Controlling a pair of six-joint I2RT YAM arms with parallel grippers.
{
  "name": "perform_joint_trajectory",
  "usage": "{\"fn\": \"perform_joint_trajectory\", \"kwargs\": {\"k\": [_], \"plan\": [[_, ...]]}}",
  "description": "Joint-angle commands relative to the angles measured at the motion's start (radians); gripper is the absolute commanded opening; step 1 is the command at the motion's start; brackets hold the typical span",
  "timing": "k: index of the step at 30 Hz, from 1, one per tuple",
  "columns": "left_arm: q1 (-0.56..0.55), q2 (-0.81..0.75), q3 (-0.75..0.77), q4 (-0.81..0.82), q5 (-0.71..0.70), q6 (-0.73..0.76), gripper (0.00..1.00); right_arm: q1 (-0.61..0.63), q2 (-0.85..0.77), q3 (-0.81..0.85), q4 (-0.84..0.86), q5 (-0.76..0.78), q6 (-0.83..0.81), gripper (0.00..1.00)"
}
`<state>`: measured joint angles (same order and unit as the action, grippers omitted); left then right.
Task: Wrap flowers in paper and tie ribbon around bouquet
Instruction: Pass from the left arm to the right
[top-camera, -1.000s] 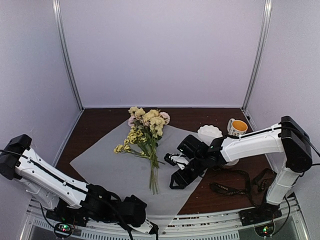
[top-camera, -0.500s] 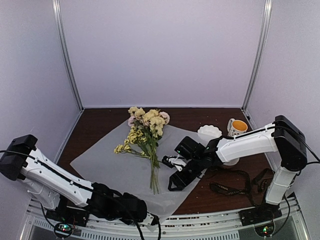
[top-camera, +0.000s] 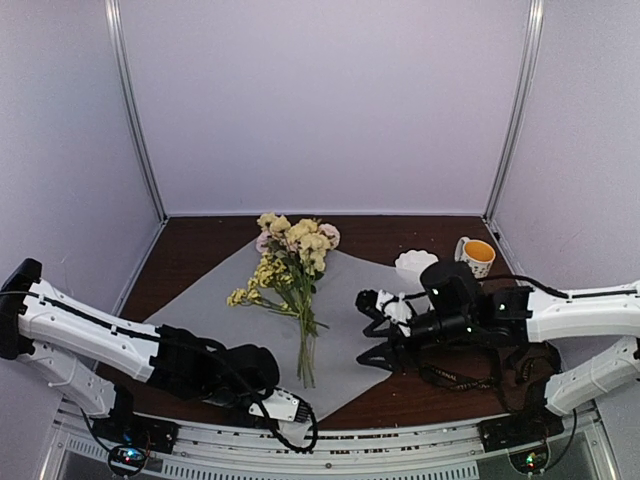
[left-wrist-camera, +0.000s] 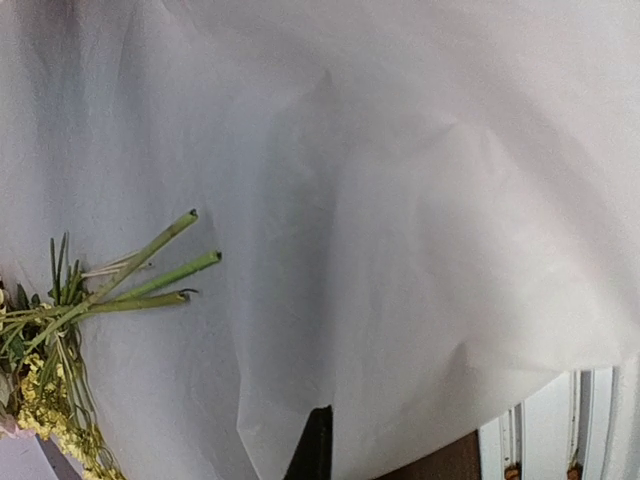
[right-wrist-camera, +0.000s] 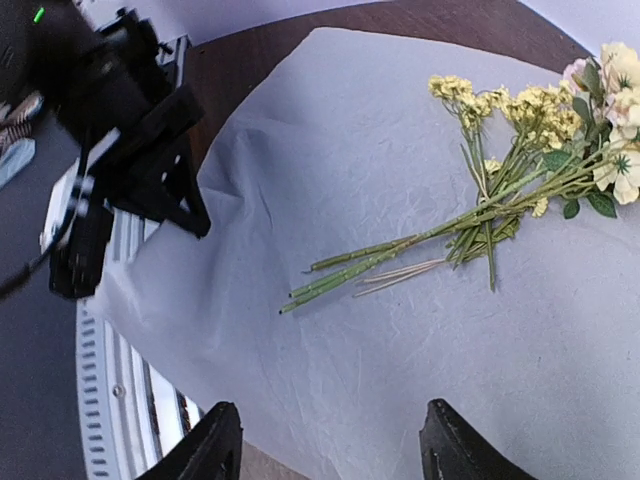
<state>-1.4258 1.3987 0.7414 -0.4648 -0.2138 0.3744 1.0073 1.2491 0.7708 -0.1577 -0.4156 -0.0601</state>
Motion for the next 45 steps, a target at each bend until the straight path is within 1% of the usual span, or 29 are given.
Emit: {"fn": "perform_joint_trajectory", "kwargs": {"k": [1, 4, 6, 10, 13, 17, 18, 19, 22, 24, 28, 33, 34, 35, 36, 37, 39, 41, 44, 45], "plan": [[0.032, -0.035, 0.02, -0.013, 0.113, 0.016, 0.0, 0.069, -0.091, -0.225, 0.266, -0.005, -0.378, 0.62], [0.051, -0.04, 0.022, -0.016, 0.132, 0.033, 0.0, 0.141, -0.097, -0.305, 0.321, -0.018, -0.666, 0.65], [0.058, -0.042, 0.021, -0.017, 0.141, 0.034, 0.0, 0.177, -0.057, -0.314, 0.341, 0.022, -0.772, 0.67], [0.062, -0.04, 0.021, -0.018, 0.146, 0.037, 0.0, 0.214, 0.07, -0.257, 0.375, 0.06, -0.802, 0.67], [0.064, -0.035, 0.024, -0.02, 0.148, 0.036, 0.0, 0.254, 0.162, -0.184, 0.312, 0.058, -0.854, 0.66], [0.064, -0.038, 0.021, -0.022, 0.15, 0.036, 0.0, 0.287, 0.223, -0.147, 0.331, 0.132, -0.84, 0.62], [0.064, -0.037, 0.022, -0.024, 0.151, 0.035, 0.0, 0.289, 0.223, -0.148, 0.342, 0.138, -0.837, 0.58], [0.064, -0.038, 0.024, -0.027, 0.151, 0.034, 0.0, 0.289, 0.221, -0.153, 0.352, 0.138, -0.838, 0.49], [0.064, -0.039, 0.023, -0.028, 0.152, 0.031, 0.0, 0.291, 0.222, -0.163, 0.368, 0.149, -0.826, 0.15], [0.064, -0.047, 0.023, -0.029, 0.155, 0.023, 0.0, 0.298, 0.216, -0.171, 0.354, 0.19, -0.826, 0.0], [0.064, -0.081, 0.024, -0.029, 0.168, -0.014, 0.0, 0.303, 0.191, -0.193, 0.324, 0.233, -0.821, 0.0], [0.064, -0.086, 0.024, -0.025, 0.184, -0.018, 0.0, 0.304, 0.194, -0.182, 0.318, 0.213, -0.8, 0.0], [0.064, -0.082, 0.026, -0.028, 0.185, -0.018, 0.0, 0.303, 0.198, -0.177, 0.323, 0.211, -0.793, 0.04], [0.064, -0.079, 0.029, -0.031, 0.184, -0.019, 0.0, 0.303, 0.207, -0.172, 0.325, 0.211, -0.788, 0.2], [0.064, -0.076, 0.032, -0.035, 0.184, -0.019, 0.0, 0.303, 0.218, -0.162, 0.324, 0.213, -0.782, 0.27], [0.064, -0.075, 0.032, -0.035, 0.185, -0.019, 0.0, 0.305, 0.232, -0.151, 0.322, 0.218, -0.772, 0.31], [0.064, -0.076, 0.03, -0.035, 0.184, -0.018, 0.0, 0.308, 0.259, -0.127, 0.314, 0.222, -0.758, 0.34], [0.064, -0.077, 0.028, -0.034, 0.184, -0.019, 0.0, 0.311, 0.275, -0.11, 0.306, 0.227, -0.732, 0.34], [0.064, -0.078, 0.026, -0.032, 0.184, -0.022, 0.0, 0.314, 0.282, -0.105, 0.295, 0.228, -0.734, 0.27], [0.064, -0.077, 0.026, -0.033, 0.184, -0.022, 0.0, 0.314, 0.283, -0.105, 0.288, 0.226, -0.738, 0.26]]}}
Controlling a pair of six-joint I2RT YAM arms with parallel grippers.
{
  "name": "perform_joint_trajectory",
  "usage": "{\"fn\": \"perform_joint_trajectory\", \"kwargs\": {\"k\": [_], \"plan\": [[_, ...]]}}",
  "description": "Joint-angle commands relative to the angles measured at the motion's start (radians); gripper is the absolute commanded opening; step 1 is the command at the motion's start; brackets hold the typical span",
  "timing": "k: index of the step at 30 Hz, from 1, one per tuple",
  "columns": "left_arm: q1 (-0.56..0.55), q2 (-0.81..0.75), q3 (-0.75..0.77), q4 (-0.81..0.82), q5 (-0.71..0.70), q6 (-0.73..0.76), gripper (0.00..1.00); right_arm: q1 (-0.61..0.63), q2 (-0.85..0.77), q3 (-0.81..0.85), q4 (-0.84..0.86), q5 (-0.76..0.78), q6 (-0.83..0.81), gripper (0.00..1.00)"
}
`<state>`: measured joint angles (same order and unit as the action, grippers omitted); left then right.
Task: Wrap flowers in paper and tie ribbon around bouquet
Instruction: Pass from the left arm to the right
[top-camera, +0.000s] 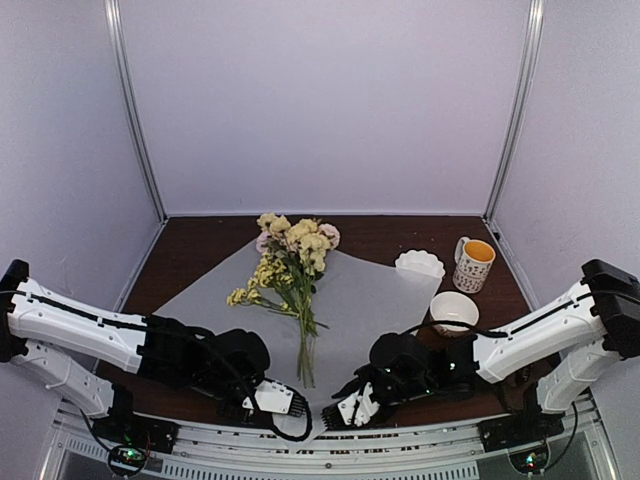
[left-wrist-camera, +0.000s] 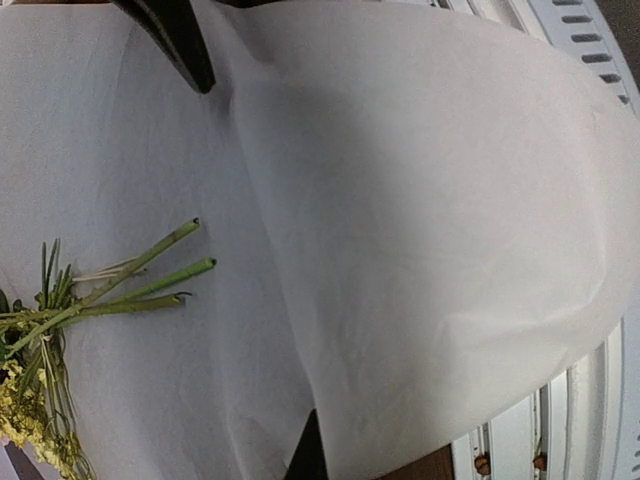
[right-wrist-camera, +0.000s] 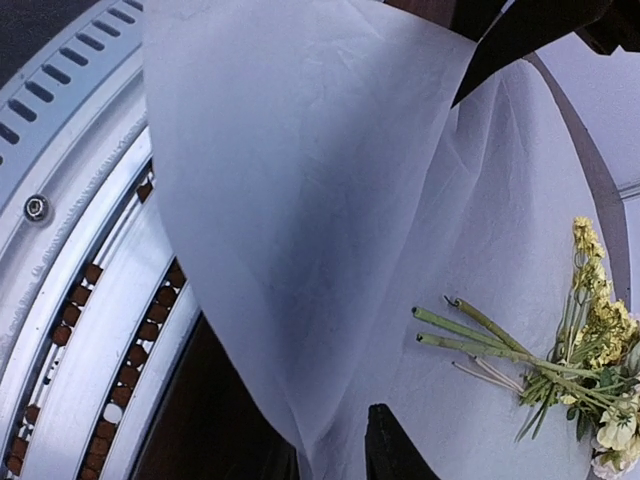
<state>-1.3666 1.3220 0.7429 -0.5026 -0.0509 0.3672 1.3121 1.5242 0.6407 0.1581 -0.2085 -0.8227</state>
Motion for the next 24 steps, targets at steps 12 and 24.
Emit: {"fn": "perform_joint_trajectory", "kwargs": {"k": [12, 24], "plan": [[0.004, 0.016, 0.027, -0.001, 0.012, -0.023, 0.0, 0.048, 0.008, -0.033, 0.017, 0.086, 0.033, 0.39], [0.006, 0.012, 0.028, -0.004, 0.001, -0.059, 0.38, 0.065, -0.012, -0.054, 0.04, 0.129, 0.059, 0.0]]}}
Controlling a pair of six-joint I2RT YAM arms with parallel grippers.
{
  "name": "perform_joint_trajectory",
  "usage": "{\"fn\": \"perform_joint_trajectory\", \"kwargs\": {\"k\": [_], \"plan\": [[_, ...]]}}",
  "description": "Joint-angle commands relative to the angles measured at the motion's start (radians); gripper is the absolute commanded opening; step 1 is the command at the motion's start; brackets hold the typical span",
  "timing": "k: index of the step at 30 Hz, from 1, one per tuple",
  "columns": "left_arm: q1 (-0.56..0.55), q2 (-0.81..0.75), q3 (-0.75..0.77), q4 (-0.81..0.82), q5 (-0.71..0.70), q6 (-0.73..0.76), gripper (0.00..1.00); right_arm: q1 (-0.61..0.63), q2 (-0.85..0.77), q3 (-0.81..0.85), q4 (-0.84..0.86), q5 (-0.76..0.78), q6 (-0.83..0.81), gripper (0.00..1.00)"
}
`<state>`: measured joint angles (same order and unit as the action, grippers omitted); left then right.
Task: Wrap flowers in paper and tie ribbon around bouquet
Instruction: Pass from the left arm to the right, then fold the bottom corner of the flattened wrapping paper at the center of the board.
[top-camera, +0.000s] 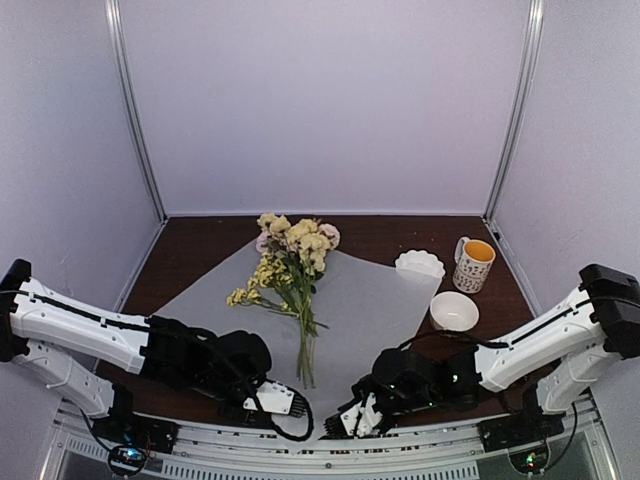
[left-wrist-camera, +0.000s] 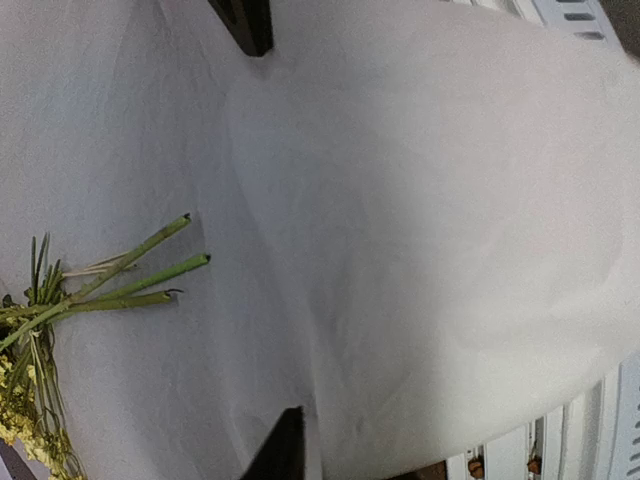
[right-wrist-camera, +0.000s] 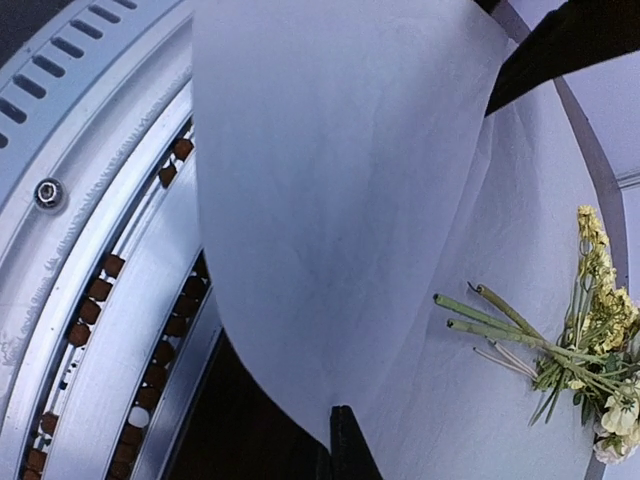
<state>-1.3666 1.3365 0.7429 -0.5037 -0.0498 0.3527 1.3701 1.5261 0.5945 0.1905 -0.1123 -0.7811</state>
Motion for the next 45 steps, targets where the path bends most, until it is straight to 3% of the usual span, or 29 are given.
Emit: {"fn": "perform_joint_trajectory", "kwargs": {"k": [1, 6, 12, 18, 21, 24, 28, 32, 41, 45], "plan": [[0.006, -0.005, 0.03, -0.009, -0.003, -0.056, 0.46, 0.007, -0.013, -0.003, -0.003, 0.031, 0.02, 0.0], [0.006, -0.01, 0.051, -0.038, -0.001, -0.084, 0.44, 0.007, -0.015, 0.012, -0.033, 0.033, 0.038, 0.0], [0.018, -0.041, 0.094, -0.123, 0.106, -0.085, 0.73, -0.012, -0.027, 0.003, -0.026, 0.016, 0.073, 0.0], [0.045, -0.115, 0.166, -0.21, 0.237, -0.075, 0.76, -0.03, -0.032, 0.002, -0.029, -0.013, 0.084, 0.0], [0.082, -0.162, 0.172, -0.158, 0.267, -0.079, 0.72, -0.031, -0.025, 0.005, -0.051, 0.001, 0.071, 0.0], [0.124, -0.129, 0.121, 0.021, 0.037, -0.16, 0.61, -0.03, -0.048, -0.001, -0.06, 0.0, 0.056, 0.0], [0.259, 0.146, 0.183, -0.043, -0.093, -0.275, 0.47, -0.031, -0.063, 0.021, -0.121, -0.055, 0.078, 0.0], [0.29, 0.349, 0.274, -0.106, -0.163, -0.319, 0.35, -0.039, -0.057, 0.066, -0.213, -0.073, 0.127, 0.0], [0.313, 0.423, 0.286, -0.065, -0.086, -0.35, 0.35, -0.19, -0.013, 0.194, -0.4, -0.302, 0.392, 0.0], [0.367, 0.291, 0.211, 0.042, -0.107, -0.407, 0.46, -0.284, 0.029, 0.224, -0.369, -0.439, 0.529, 0.0]]}}
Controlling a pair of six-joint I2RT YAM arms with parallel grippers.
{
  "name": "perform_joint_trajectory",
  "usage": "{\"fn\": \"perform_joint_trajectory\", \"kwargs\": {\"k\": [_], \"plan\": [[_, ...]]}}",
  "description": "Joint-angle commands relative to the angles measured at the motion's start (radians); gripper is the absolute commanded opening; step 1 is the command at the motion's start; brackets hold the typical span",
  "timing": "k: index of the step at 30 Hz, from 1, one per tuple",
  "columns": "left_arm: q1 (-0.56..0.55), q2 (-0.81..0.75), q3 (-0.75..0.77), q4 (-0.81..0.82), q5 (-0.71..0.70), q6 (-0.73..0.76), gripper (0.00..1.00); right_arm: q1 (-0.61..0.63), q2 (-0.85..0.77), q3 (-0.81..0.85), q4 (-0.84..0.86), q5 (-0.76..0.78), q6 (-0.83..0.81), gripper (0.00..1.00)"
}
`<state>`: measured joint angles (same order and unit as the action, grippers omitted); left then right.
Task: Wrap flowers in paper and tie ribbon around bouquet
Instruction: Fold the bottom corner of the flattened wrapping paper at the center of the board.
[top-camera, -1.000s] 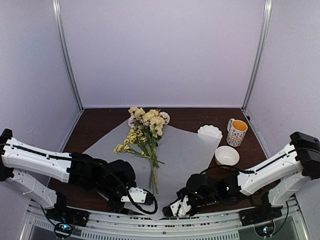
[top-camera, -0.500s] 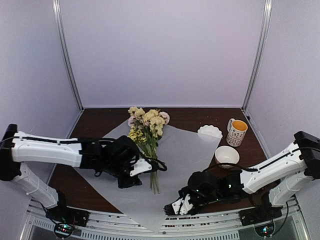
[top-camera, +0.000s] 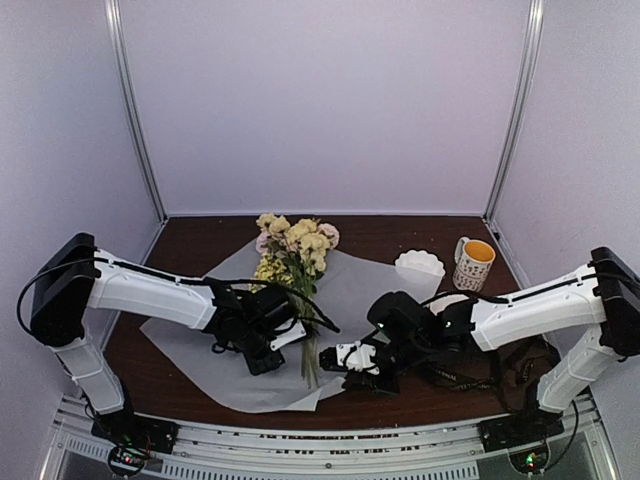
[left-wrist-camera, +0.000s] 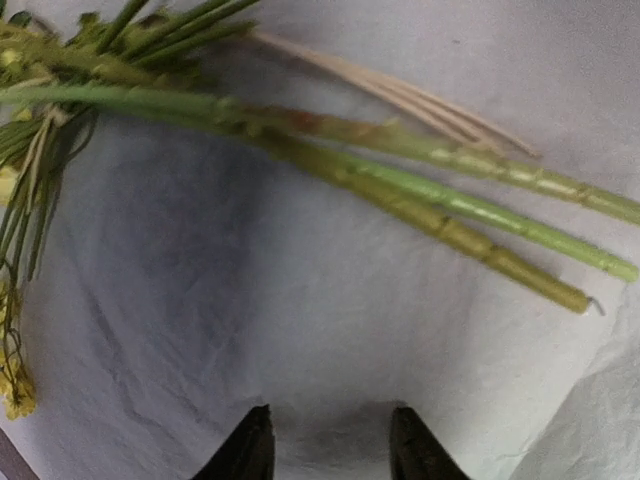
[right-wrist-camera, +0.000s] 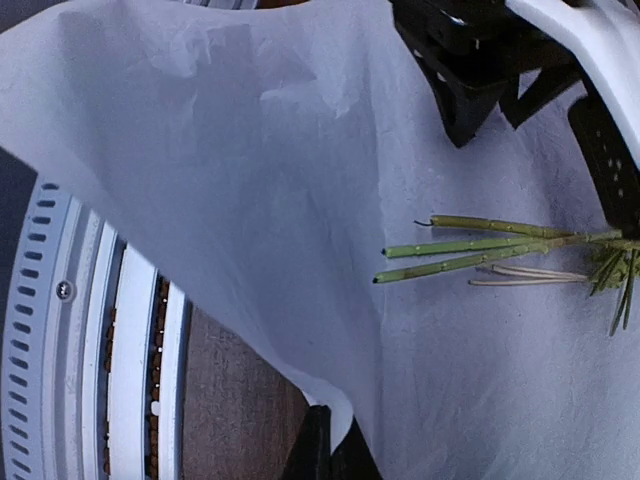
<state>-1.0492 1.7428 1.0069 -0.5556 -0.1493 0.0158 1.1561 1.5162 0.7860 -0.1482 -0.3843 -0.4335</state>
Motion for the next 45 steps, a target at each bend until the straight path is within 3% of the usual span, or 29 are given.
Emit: {"fn": "perform_joint_trajectory", "kwargs": {"k": [1, 7, 9, 12, 19, 24, 33, 45], "plan": [[0.051, -0.151, -0.068, 0.12, -0.023, -0.073, 0.51, -0.088, 0.05, 0.04, -0.019, -0.198, 0.209, 0.0], [0.051, -0.373, -0.177, 0.298, -0.009, -0.105, 0.76, -0.198, 0.142, 0.115, -0.016, -0.288, 0.388, 0.0], [0.051, -0.461, -0.233, 0.346, 0.032, -0.109, 0.8, -0.22, 0.179, 0.143, -0.026, -0.302, 0.429, 0.0], [0.049, -0.533, -0.261, 0.341, 0.153, -0.099, 0.8, -0.229, 0.217, 0.181, -0.024, -0.326, 0.461, 0.0], [0.018, -0.524, -0.262, 0.235, 0.271, -0.143, 0.85, -0.255, 0.228, 0.199, -0.032, -0.321, 0.488, 0.0], [0.009, -0.509, -0.264, 0.22, 0.256, -0.142, 0.85, -0.258, 0.244, 0.217, -0.052, -0.306, 0.493, 0.0], [0.009, -0.756, -0.365, 0.368, 0.29, -0.156, 0.87, -0.269, 0.267, 0.22, -0.073, -0.285, 0.508, 0.0], [0.006, -0.45, -0.307, 0.28, 0.172, -0.179, 0.84, -0.271, 0.264, 0.215, -0.055, -0.269, 0.523, 0.0]]}}
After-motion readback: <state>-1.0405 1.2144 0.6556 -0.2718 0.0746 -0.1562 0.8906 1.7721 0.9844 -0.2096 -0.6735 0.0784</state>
